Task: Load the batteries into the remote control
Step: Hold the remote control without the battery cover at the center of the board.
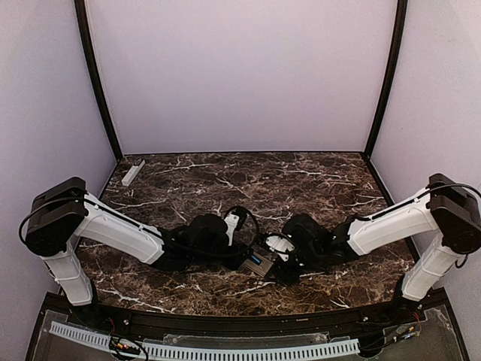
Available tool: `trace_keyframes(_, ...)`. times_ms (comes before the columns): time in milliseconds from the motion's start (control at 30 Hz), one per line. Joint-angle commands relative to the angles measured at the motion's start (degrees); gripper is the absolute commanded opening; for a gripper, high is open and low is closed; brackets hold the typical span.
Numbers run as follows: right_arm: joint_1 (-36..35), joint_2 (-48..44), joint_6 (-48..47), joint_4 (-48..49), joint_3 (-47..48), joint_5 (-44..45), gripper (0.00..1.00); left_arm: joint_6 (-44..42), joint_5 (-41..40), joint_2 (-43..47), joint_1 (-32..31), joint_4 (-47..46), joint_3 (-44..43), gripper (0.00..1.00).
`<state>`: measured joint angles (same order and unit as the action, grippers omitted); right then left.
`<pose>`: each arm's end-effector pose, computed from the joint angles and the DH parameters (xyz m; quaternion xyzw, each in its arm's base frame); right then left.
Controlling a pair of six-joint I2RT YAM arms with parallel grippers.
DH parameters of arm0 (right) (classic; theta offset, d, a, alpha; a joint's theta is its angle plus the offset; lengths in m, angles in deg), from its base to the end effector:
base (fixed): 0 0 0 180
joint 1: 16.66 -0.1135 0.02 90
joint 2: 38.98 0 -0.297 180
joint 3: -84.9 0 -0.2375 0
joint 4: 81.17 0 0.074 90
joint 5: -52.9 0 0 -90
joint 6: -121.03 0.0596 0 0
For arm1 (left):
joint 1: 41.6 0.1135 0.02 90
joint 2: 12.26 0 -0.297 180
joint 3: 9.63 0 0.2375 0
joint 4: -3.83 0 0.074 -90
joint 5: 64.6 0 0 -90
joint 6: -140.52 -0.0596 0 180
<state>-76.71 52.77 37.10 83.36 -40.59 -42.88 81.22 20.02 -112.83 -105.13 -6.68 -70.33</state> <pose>0.1440 0.2620 0.1606 -0.4438 0.8359 0.2142 0.2415 0.1712 -0.3314 0.1878 0.2209 0.8338 -0.3419 0.3729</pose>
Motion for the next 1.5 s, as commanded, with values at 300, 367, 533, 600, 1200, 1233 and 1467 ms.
trace_keyframes(300, -1.38, 1.86, 0.88, -0.06, -1.06, 0.25, 0.54, -2.24, 1.78, -2.87, 0.54, 4.15, -4.22, 0.17)
trace_keyframes(367, -1.32, 1.95, 0.88, -0.28, -0.95, 0.25, 0.53, -2.34, 1.56, -3.09, 0.58, 4.67, -4.42, 0.16)
trace_keyframes(533, -1.36, 1.99, 1.05, -0.30, -1.03, 0.07, 0.52, -2.44, 1.26, -3.56, 0.66, 5.09, -4.59, 0.15)
trace_keyframes(600, -1.35, 2.02, 1.08, -0.30, -1.03, 0.07, 0.52, -2.33, 0.92, -3.57, 0.64, 5.21, -4.50, 0.14)
trace_keyframes(1200, -1.31, 2.50, 1.21, -0.30, -0.85, -0.46, 0.49, -2.53, -1.23, -3.53, 0.68, 6.82, -4.32, 0.20)
trace_keyframes(1233, -1.30, 2.49, 1.19, -0.37, -0.85, -0.46, 0.49, -2.61, -1.35, -3.38, 0.64, 6.81, -4.22, 0.20)
trace_keyframes(1467, -1.34, 2.56, 1.32, -0.50, -0.94, -0.40, 0.48, -3.53, -1.72, -2.10, 0.69, 6.69, -4.15, 0.20)
